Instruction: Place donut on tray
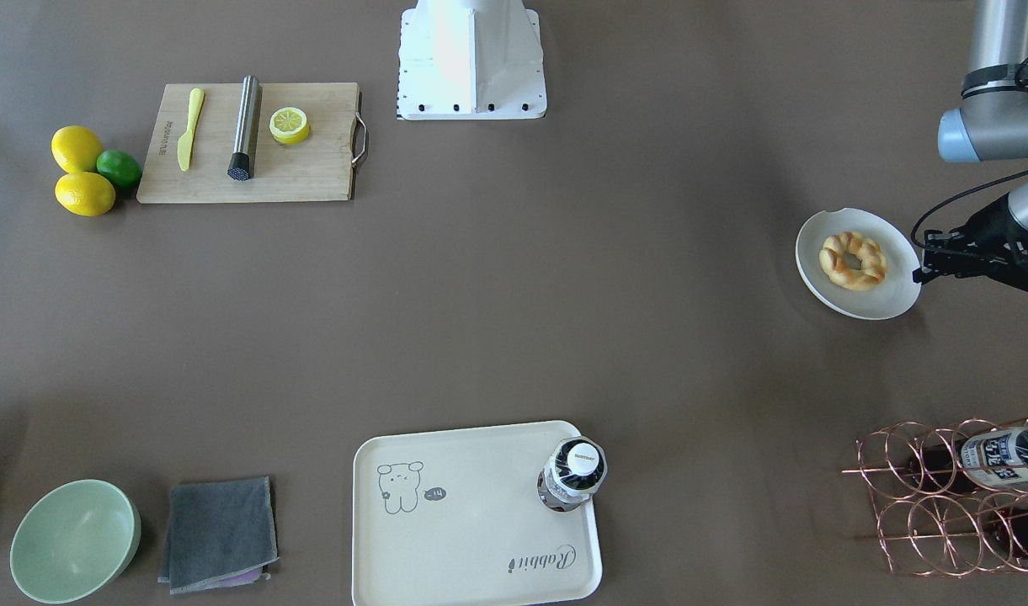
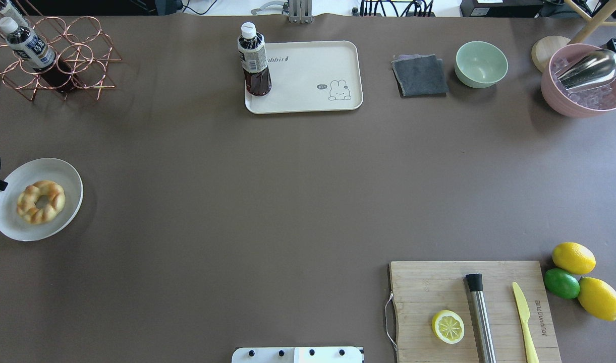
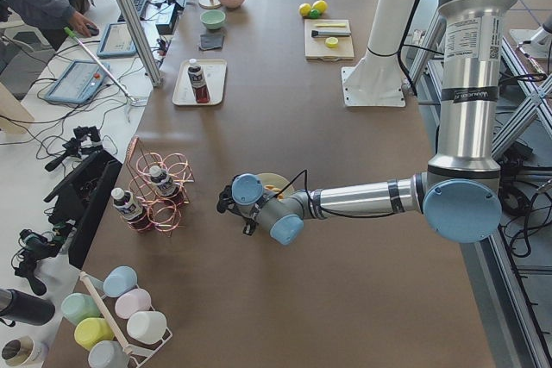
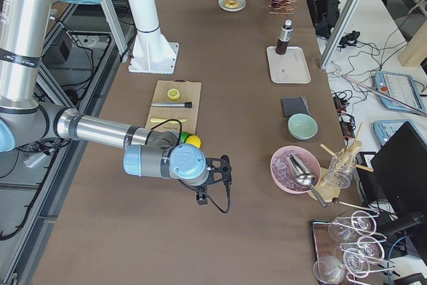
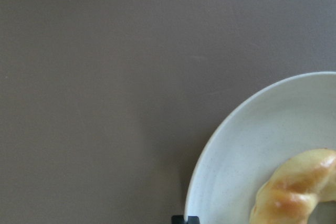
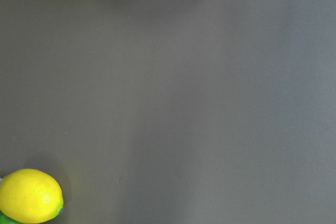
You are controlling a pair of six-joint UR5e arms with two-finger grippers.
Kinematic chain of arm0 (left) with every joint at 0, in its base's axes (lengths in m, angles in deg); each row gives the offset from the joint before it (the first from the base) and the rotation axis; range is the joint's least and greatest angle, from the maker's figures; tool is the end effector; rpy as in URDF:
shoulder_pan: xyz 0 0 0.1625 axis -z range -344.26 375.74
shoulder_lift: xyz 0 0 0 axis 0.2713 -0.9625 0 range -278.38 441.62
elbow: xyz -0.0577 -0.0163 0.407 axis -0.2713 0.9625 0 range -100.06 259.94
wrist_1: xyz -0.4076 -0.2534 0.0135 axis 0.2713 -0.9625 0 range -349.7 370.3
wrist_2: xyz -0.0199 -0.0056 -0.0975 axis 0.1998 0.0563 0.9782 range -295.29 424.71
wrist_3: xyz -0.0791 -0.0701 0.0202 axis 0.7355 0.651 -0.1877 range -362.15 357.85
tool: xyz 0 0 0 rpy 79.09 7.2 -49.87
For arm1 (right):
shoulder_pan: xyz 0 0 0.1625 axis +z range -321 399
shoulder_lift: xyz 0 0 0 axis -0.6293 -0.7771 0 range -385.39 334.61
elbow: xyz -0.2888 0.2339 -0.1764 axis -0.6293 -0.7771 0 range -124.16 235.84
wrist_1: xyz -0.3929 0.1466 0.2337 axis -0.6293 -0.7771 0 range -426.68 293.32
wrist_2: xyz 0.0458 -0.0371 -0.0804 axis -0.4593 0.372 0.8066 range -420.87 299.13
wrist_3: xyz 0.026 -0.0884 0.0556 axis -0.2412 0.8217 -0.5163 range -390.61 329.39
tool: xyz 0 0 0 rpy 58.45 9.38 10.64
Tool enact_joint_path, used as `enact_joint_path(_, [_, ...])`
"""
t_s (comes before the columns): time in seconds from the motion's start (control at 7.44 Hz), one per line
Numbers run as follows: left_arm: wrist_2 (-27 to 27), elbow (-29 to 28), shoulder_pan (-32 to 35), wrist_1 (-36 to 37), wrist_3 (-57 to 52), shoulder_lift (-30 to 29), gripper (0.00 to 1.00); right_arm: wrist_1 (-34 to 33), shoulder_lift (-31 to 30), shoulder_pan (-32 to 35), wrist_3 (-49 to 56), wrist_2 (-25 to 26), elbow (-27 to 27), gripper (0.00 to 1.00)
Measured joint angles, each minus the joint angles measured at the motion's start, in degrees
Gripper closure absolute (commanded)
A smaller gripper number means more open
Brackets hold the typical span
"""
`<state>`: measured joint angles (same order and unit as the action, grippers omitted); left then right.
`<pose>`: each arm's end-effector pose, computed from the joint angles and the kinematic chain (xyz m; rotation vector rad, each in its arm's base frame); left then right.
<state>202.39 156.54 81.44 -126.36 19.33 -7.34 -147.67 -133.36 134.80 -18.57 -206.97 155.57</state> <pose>0.1824 -0.5344 0.6970 0.1728 0.9526 0.2792 0.0873 -0.4234 0.6786 0.1642 -0.9659 -0.1065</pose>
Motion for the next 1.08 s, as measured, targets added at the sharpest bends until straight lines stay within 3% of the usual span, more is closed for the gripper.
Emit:
enact_joint_path(0.27, [3.8,2.7,0.3,1.2,1.0,0.1,1.0,-0.1,1.7,-0.8,-6.1,-0.1,2.0,0.0])
enact_joint_path(0.54, [5.5,10.9,-0.8,2.7,12.2,0.0,1.0,-0.1,6.3,-5.0,-18.3,0.2,4.3,0.0])
enact_joint_path(0.81, [0.1,22.6,-7.3,8.1,24.2,-0.2,1.0,-0.1,10.5,-8.4,-26.1,0.5,4.9,0.0])
enact_joint_path(1.08, [-5.6,36.0,-11.9,21.8,28.9,-1.7,1.0,0.0,12.5,-12.5,-35.5,0.7,8.0,0.0])
